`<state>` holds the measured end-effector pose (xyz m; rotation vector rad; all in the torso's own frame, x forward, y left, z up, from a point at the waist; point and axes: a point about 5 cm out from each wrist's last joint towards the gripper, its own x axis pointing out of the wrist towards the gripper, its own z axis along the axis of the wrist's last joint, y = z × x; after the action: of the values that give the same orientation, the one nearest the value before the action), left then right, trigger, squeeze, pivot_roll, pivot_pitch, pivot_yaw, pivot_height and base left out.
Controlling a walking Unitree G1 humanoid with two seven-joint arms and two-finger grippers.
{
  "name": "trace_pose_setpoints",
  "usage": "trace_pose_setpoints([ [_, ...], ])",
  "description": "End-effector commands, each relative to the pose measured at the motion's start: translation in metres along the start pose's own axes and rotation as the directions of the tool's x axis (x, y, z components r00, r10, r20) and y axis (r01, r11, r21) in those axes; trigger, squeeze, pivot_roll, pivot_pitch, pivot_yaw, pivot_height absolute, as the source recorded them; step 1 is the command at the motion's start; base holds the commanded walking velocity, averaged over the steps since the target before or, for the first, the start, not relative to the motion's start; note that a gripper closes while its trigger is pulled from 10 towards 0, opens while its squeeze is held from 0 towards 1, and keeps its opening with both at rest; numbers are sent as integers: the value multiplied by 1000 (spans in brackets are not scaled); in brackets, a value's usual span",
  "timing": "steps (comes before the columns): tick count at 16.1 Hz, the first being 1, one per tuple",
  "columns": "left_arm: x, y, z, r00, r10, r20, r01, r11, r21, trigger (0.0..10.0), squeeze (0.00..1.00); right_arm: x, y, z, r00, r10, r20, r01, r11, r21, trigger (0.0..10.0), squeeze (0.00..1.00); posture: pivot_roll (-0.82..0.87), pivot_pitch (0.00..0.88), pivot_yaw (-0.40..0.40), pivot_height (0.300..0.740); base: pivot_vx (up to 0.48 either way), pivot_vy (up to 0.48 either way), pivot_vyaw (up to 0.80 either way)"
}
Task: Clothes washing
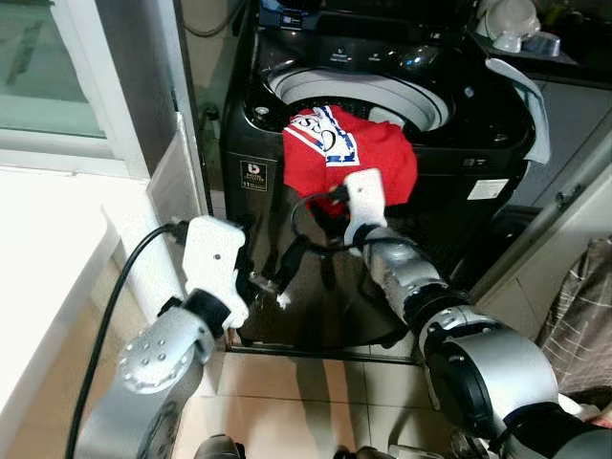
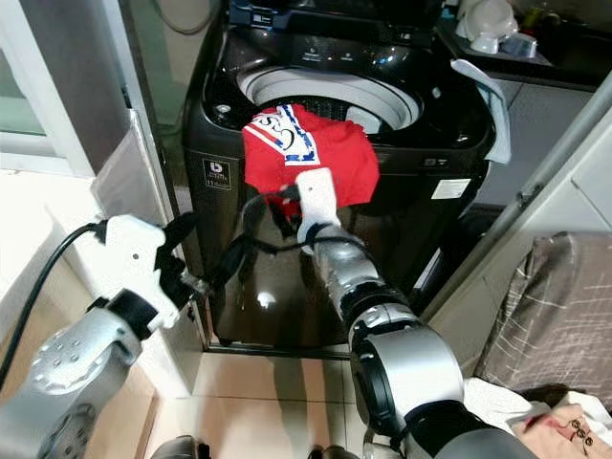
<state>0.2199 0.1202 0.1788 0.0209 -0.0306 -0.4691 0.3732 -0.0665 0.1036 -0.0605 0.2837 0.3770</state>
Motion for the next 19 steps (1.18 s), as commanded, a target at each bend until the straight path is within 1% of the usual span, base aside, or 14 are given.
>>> trace_pose_setpoints([
  [1, -2, -1, 4, 1000, 2, 2, -2, 1000, 3, 10000, 0, 2, -2, 8, 1000, -21, -5, 21, 998, -52, 10000, 0, 260, 77, -83, 740, 0, 0, 0],
  [2, -3, -2, 6, 1000, 11, 2, -11, 1000, 7, 10000, 0, 4, -4, 20, 999, -51, 19, 53, 994, -91, 10000, 0, 271, 84, -88, 740, 0, 0, 0],
  [4, -5, -2, 6, 1000, 15, 1, -15, 1000, 7, 10000, 0, 5, -6, 30, 997, -65, 41, 70, 992, -110, 10000, 0, 275, 87, -91, 740, 0, 0, 0],
  [6, -5, -4, 6, 1000, 19, -6, -19, 1000, 1, 10000, 0, 6, -13, 52, 989, -114, 95, 128, 979, -157, 10000, 0, 268, 92, -99, 740, 0, 0, 0],
  [7, -4, -4, 6, 1000, 18, -8, -18, 1000, -2, 10000, 0, 6, -15, 63, 983, -128, 130, 153, 968, -200, 10000, 0, 263, 92, -99, 740, 0, 0, 0],
  [8, -2, -5, 7, 1000, 14, -9, -14, 1000, -5, 10000, 0, 6, -21, 81, 972, -150, 182, 193, 950, -245, 10000, 0, 258, 91, -100, 740, 0, 0, 0],
  [11, 0, -5, 6, 1000, 13, -10, -13, 1000, -6, 10000, 0, 1, -34, 116, 937, -202, 285, 282, 919, -276, 10000, 0, 250, 85, -105, 740, 0, 0, 0],
  [12, 1, -5, 6, 1000, 14, -9, -14, 1000, -6, 10000, 0, -1, -37, 127, 925, -212, 314, 300, 916, -265, 10000, 0, 248, 83, -106, 740, 0, 0, 0],
  [13, 2, -5, 6, 1000, 15, -6, -15, 1000, -7, 10000, 0, -3, -40, 135, 914, -222, 340, 311, 921, -234, 10000, 0, 243, 75, -112, 740, 0, 0, 0],
  [14, 5, -4, 6, 1000, 25, -2, -25, 1000, 0, 10000, 0, -3, -40, 139, 910, -220, 352, 293, 940, -172, 10000, 0, 238, 68, -118, 740, 0, 0, 0],
  [15, 6, -3, 5, 999, 45, -5, -45, 999, 23, 10000, 0, -3, -40, 139, 912, -216, 348, 269, 957, -110, 10000, 0, 238, 68, -118, 740, 0, 0, 0],
  [16, 9, 0, 2, 998, 67, -9, -66, 995, 79, 10000, 0, -2, -39, 132, 923, -202, 327, 203, 979, 31, 10000, 0, 226, 55, -125, 740, 0, 0, 0],
  [17, 12, 0, 1, 998, 67, -7, -66, 992, 108, 10000, 0, -1, -38, 125, 928, -194, 318, 172, 980, 95, 10000, 0, 220, 52, -128, 740, 0, 0, 0],
  [19, 19, 5, 1, 996, 92, 11, -92, 987, 128, 10000, 0, 0, -34, 101, 935, -176, 307, 133, 979, 158, 10000, 0, 182, 29, -132, 740, 0, 0, 0],
])
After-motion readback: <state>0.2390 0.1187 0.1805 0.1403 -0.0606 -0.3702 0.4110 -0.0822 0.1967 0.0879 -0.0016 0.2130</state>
